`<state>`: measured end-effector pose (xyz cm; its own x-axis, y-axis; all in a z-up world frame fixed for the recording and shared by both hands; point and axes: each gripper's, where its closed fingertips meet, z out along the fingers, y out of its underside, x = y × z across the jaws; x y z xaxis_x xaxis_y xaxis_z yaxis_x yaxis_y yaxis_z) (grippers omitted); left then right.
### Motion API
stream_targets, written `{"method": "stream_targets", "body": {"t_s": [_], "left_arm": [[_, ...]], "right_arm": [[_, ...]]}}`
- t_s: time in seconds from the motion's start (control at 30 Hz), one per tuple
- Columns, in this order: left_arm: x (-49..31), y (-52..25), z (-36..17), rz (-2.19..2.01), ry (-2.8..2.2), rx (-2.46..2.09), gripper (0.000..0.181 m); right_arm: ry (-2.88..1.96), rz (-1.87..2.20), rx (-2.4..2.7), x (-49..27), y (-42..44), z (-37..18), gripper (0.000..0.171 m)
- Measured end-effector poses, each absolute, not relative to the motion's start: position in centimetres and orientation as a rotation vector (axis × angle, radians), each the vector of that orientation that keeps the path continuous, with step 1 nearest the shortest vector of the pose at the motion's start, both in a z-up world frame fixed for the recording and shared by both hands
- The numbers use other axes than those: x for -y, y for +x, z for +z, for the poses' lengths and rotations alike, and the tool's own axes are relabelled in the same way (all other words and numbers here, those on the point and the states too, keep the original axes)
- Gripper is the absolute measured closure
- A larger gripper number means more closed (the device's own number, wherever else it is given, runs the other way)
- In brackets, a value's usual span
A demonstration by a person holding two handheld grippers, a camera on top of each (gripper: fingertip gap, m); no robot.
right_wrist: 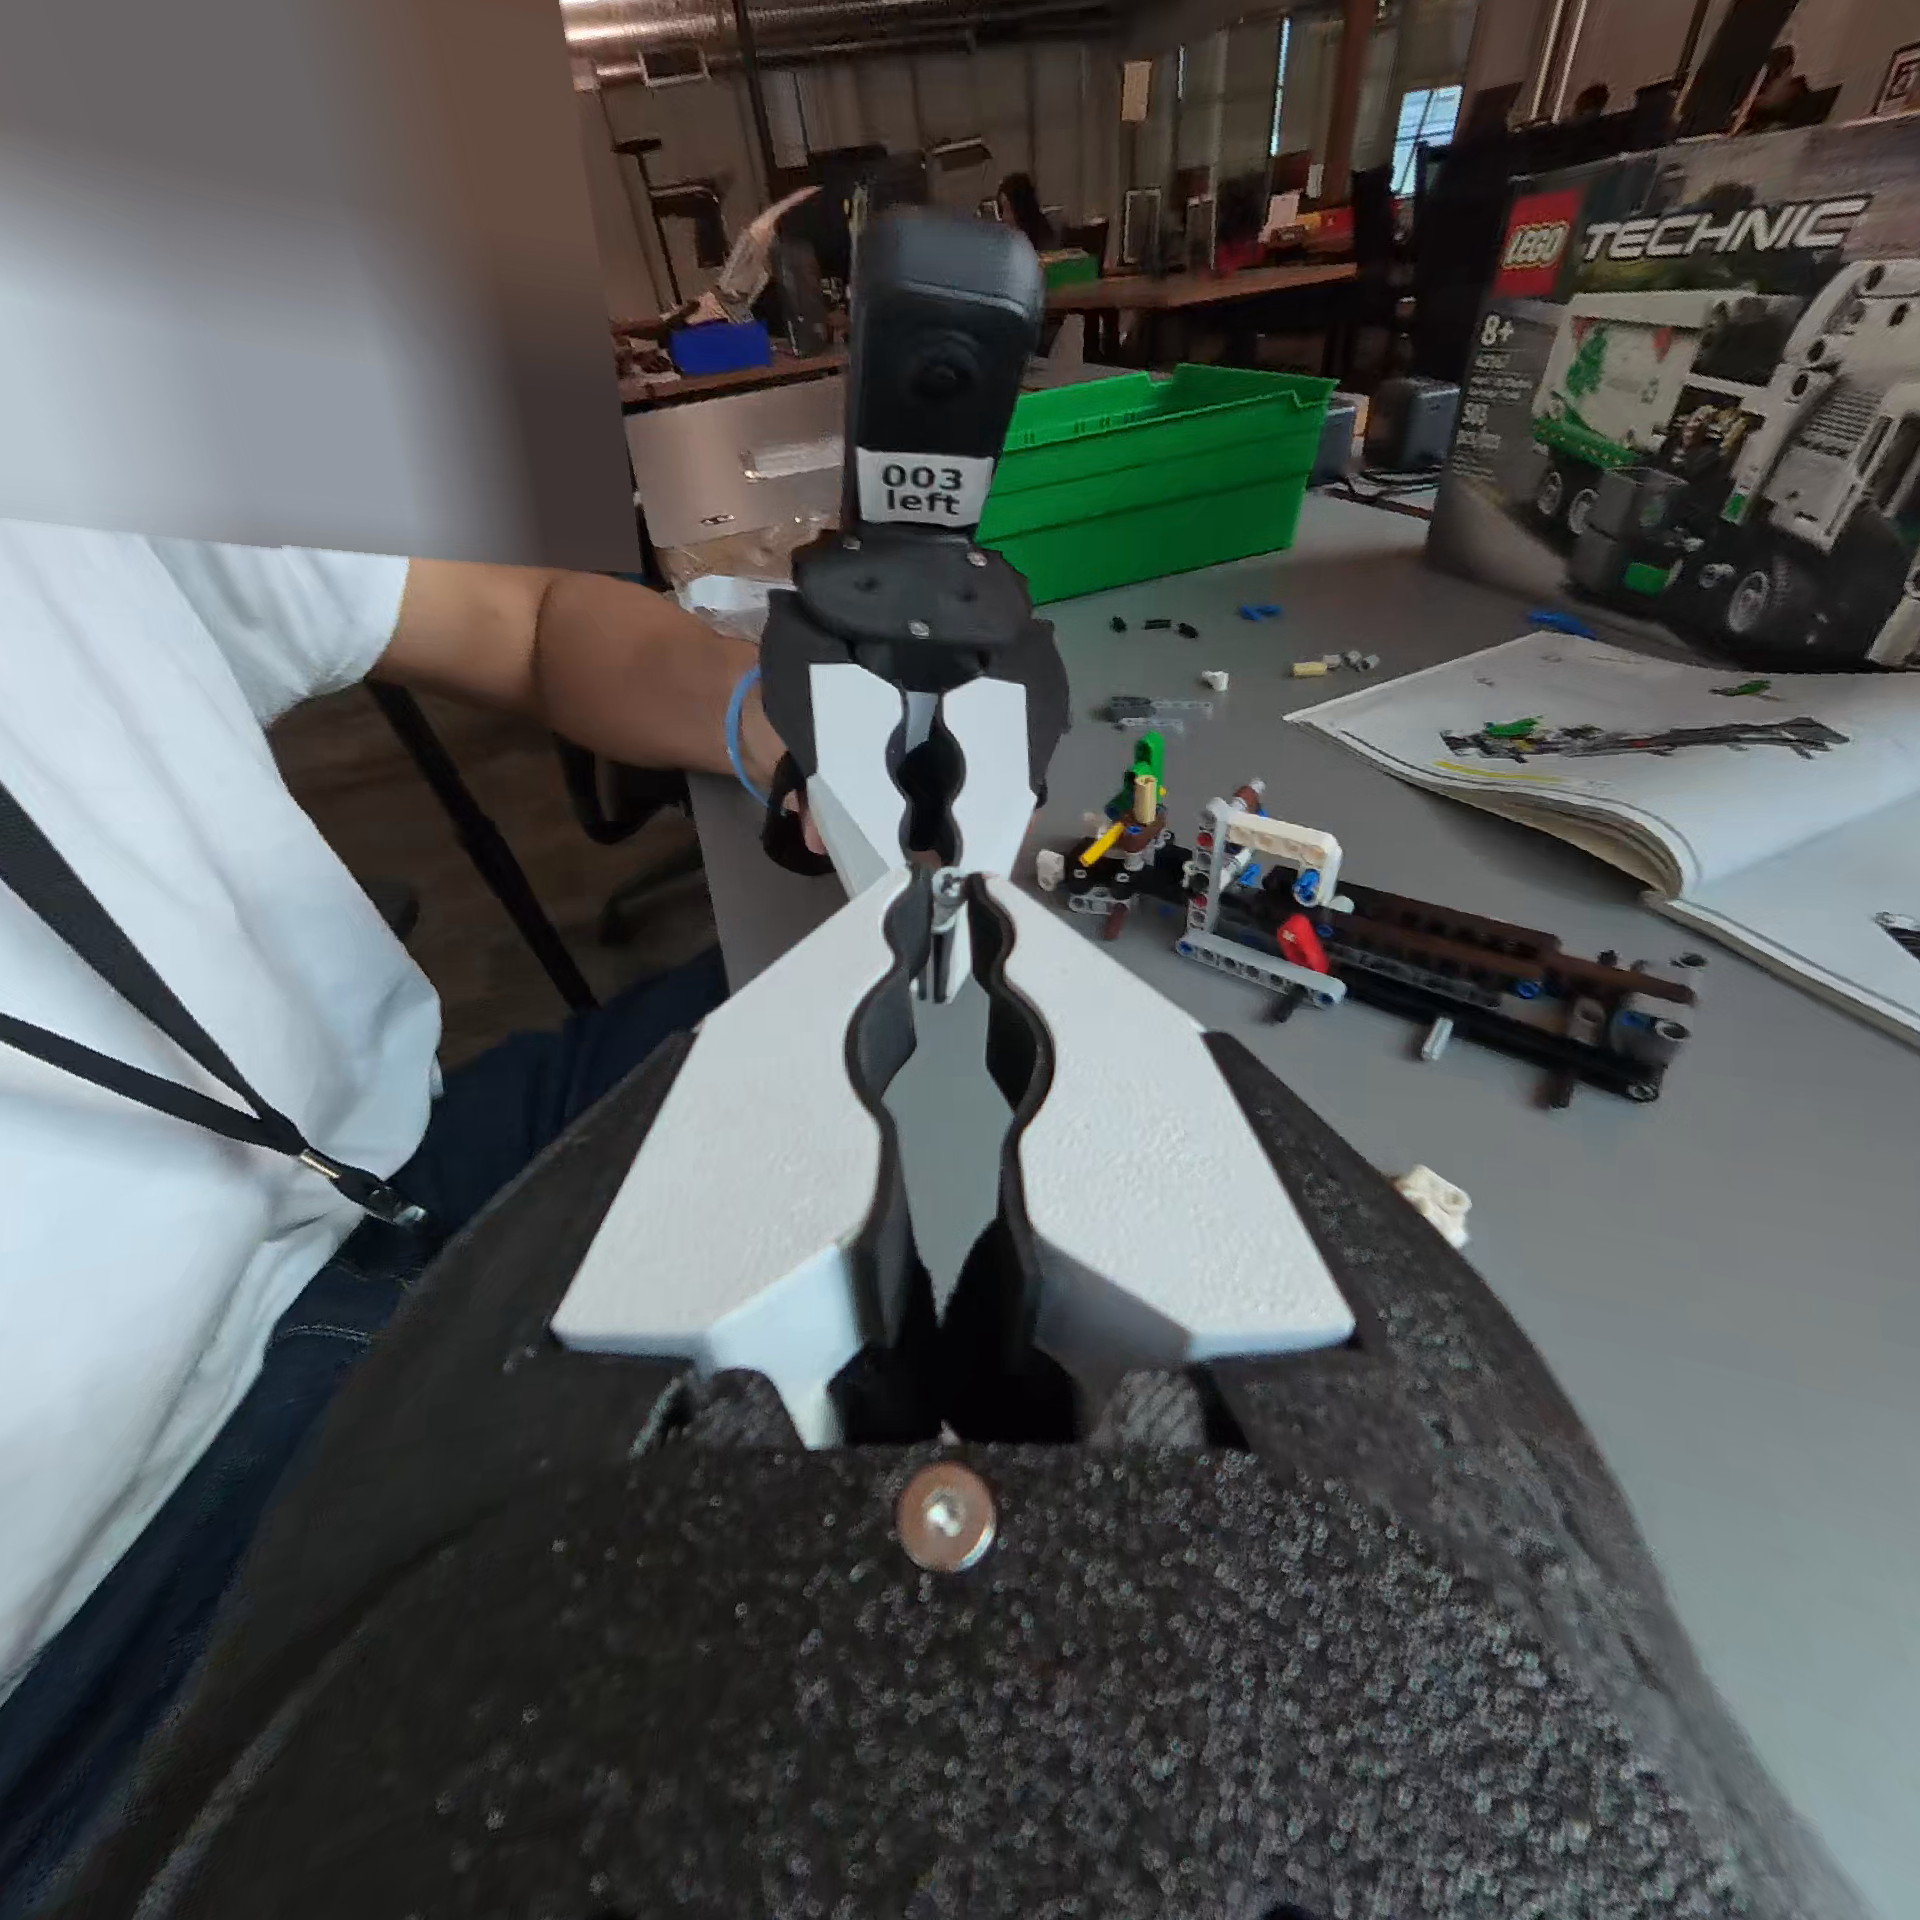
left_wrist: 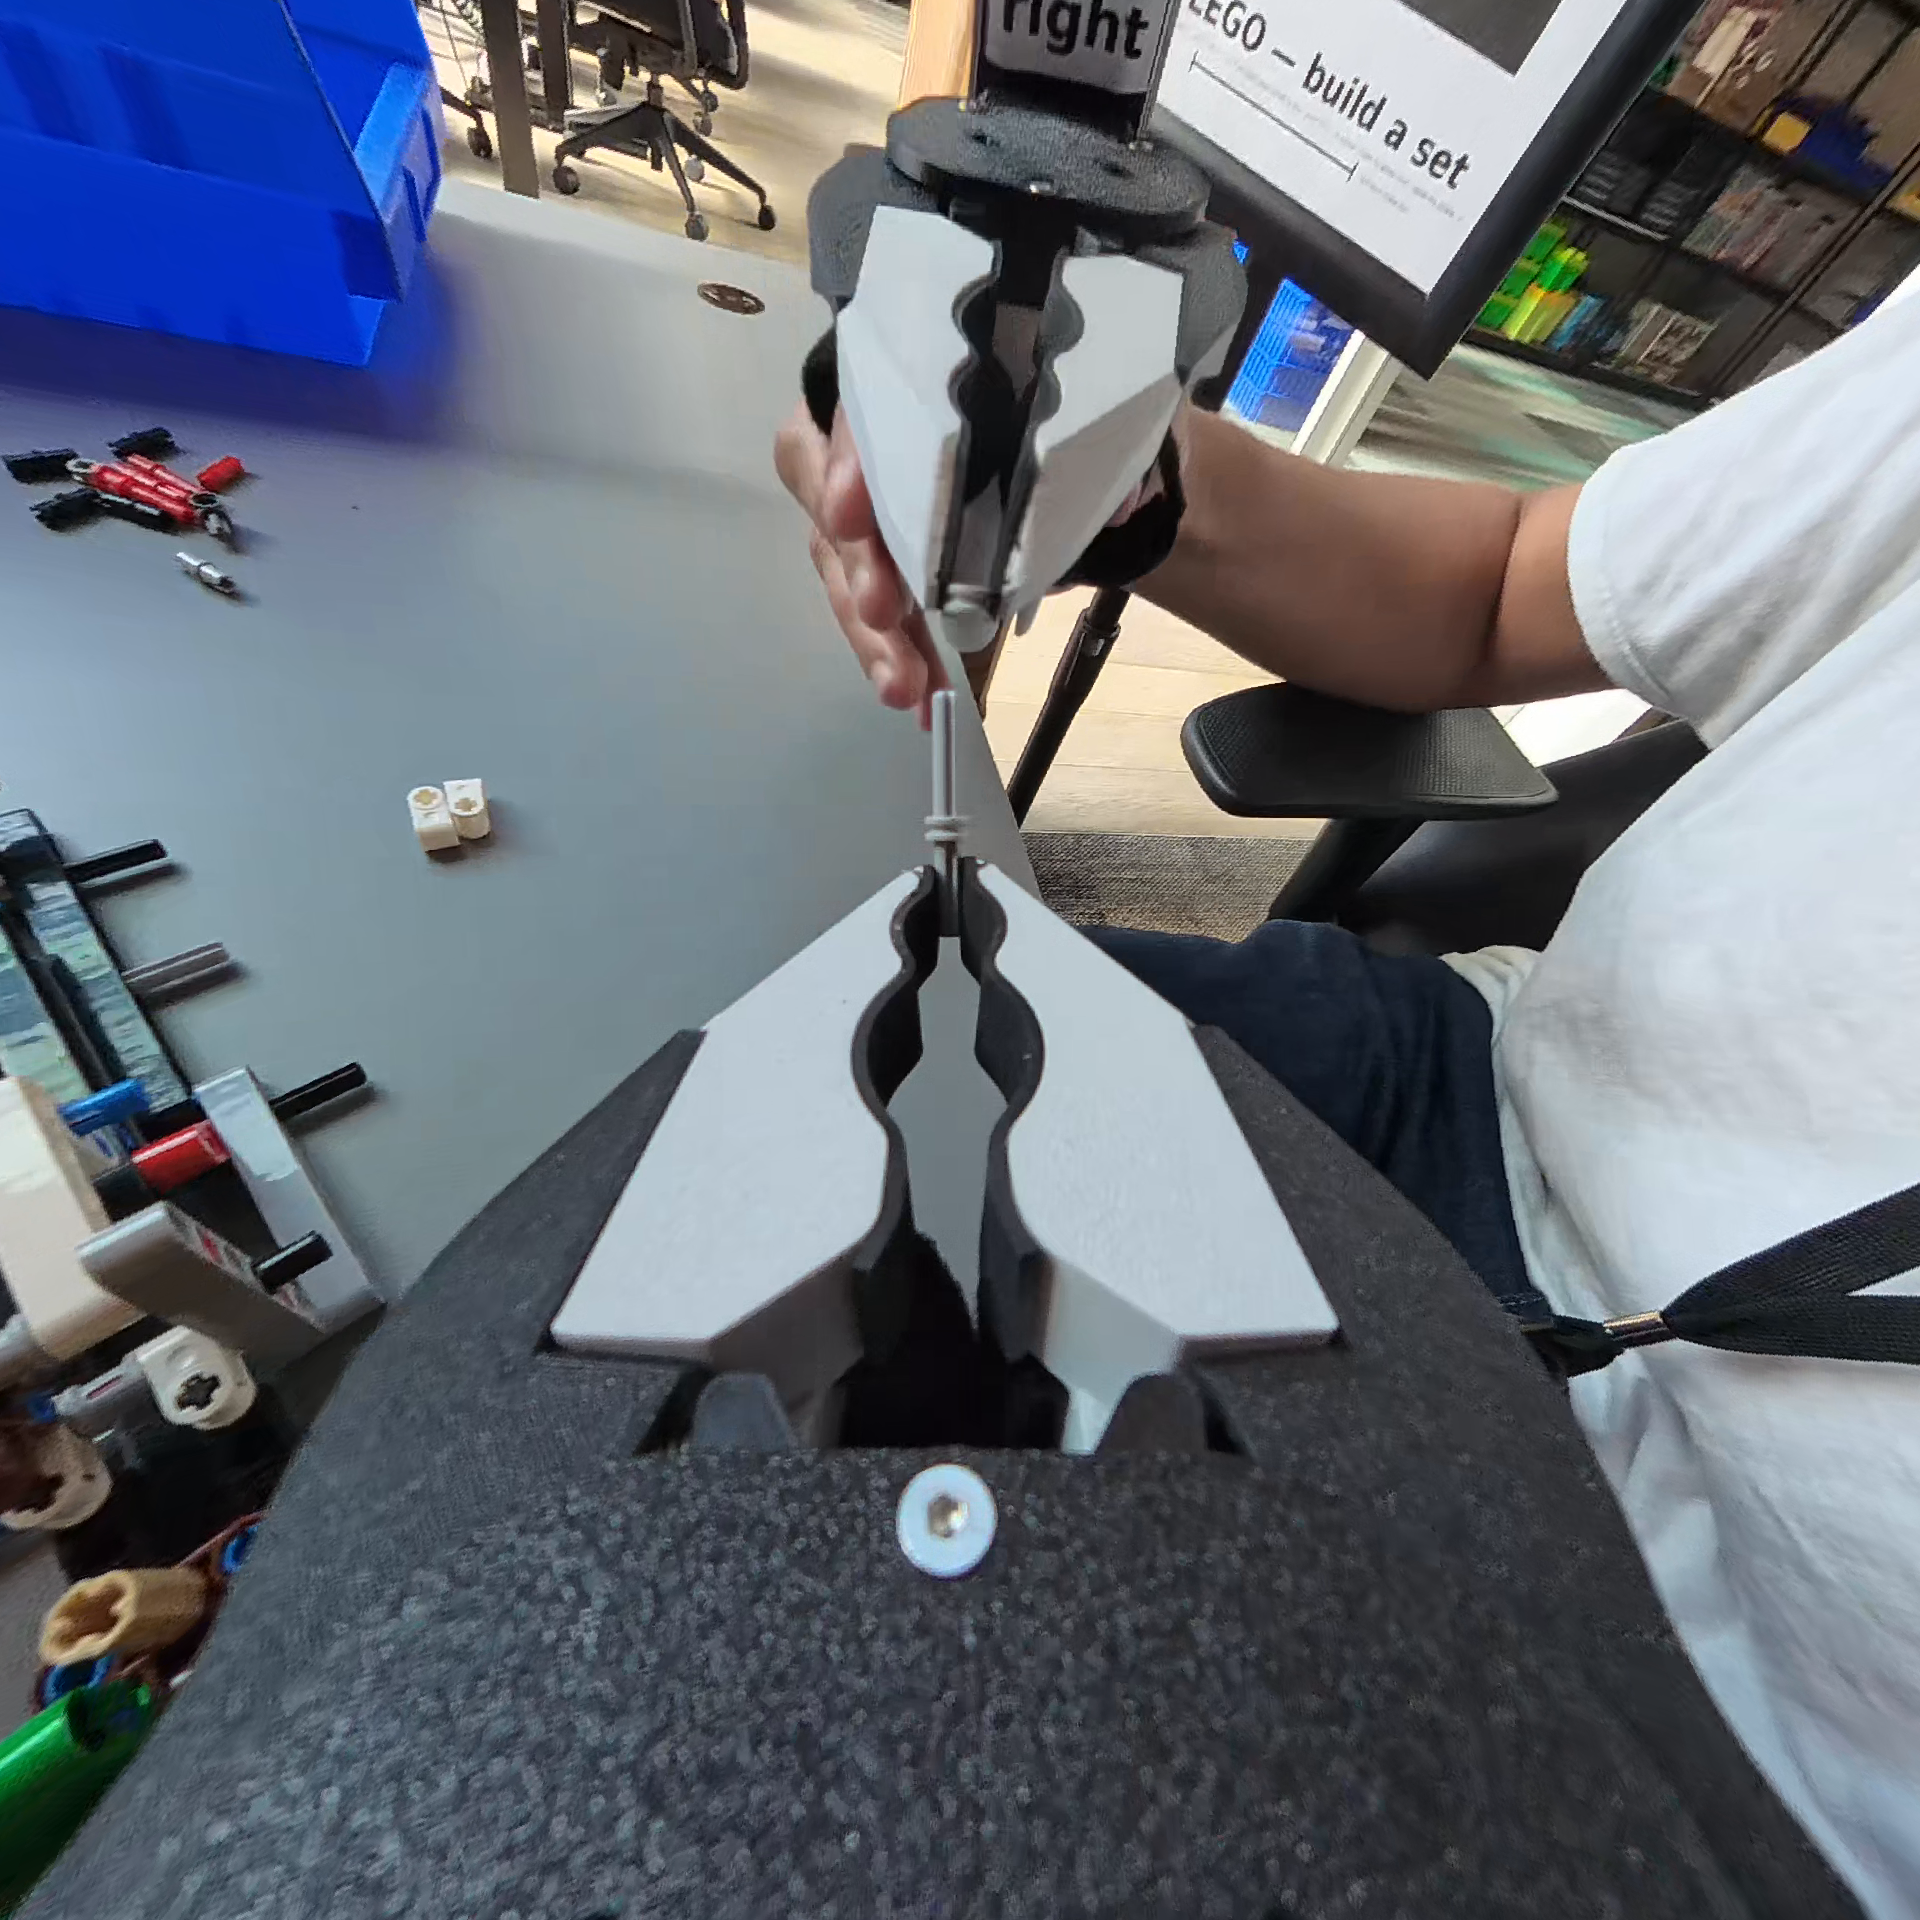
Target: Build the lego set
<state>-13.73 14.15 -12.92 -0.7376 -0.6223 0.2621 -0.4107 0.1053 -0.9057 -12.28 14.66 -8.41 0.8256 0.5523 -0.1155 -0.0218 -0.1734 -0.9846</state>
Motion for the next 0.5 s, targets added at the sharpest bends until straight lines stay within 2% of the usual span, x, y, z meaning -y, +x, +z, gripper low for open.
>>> {"method": "stream_targets", "body": {"t_s": [0.17,0.5], "left_arm": [[-14.2,-13.8,-12.5,-1.726,-1.029,-2.172,0.18],[-14.0,-13.9,-12.9,-1.697,-1.02,-2.2,0.18]], "right_arm": [[-1.722,0.512,0.448,-15.5,-13.4,-9.8,0.166],[-1.694,0.503,0.43,-15.4,-13.2,-9.0,0.166]]}}
